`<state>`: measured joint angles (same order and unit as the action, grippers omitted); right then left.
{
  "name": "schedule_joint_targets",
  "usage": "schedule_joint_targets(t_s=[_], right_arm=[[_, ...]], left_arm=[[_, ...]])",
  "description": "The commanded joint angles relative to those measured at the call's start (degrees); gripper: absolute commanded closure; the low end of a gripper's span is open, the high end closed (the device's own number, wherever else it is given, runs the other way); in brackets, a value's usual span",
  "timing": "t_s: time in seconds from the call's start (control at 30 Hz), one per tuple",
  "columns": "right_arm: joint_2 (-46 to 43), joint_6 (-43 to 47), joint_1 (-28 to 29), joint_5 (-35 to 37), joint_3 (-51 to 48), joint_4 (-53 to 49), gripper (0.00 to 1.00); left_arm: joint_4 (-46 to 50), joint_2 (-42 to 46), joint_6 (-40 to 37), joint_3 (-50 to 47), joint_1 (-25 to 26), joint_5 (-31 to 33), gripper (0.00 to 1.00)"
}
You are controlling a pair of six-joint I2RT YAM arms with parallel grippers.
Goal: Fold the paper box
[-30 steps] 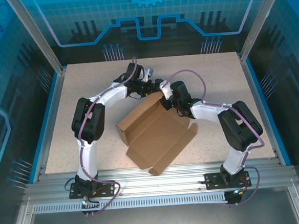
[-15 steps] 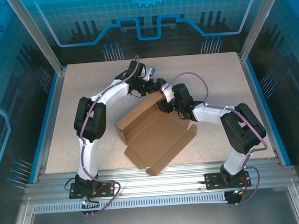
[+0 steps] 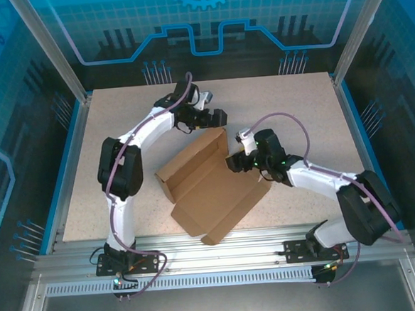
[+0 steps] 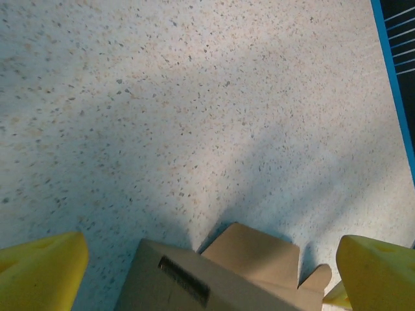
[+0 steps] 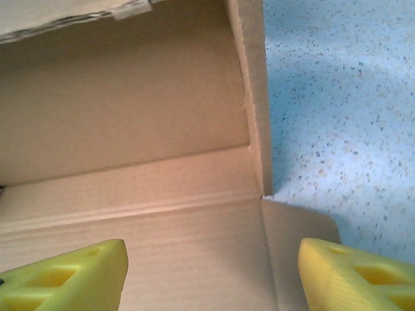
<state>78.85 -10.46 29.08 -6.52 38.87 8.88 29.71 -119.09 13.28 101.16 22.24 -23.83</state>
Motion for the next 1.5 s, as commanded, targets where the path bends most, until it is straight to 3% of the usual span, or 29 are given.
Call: schedule_joint_targets(t_s=[0.0,0.3,0.7,1.1,1.47], right_arm=[[-5.6,-5.1,-0.7,-3.0,-2.9,-4.6,0.23],[-17.0,-10.4,-3.3,-11.3,-6.8,-13.1,0.0],[-28.2,-13.7,-13.7,-20.9,-10.5,-17.8,0.0],[-30.2,-12.6,-16.3,-22.2,-10.6,-19.8,0.0],[-29.8,-12.9,-16.5,-22.4,-10.6,-19.8,0.0]], left_arm=[[4.7,7.6,-6.5,-2.3,-0.3,2.1,0.01],[15.0,9.7,-16.0,0.7,2.2,4.9,0.01],[26.3,-0.3,-21.5,16.2,6.0,12.5,0.01],[31.1,-7.3,-23.1,24.7,7.1,13.4,0.03],[32.7,-8.9,-23.8,26.2,7.1,12.0,0.2]])
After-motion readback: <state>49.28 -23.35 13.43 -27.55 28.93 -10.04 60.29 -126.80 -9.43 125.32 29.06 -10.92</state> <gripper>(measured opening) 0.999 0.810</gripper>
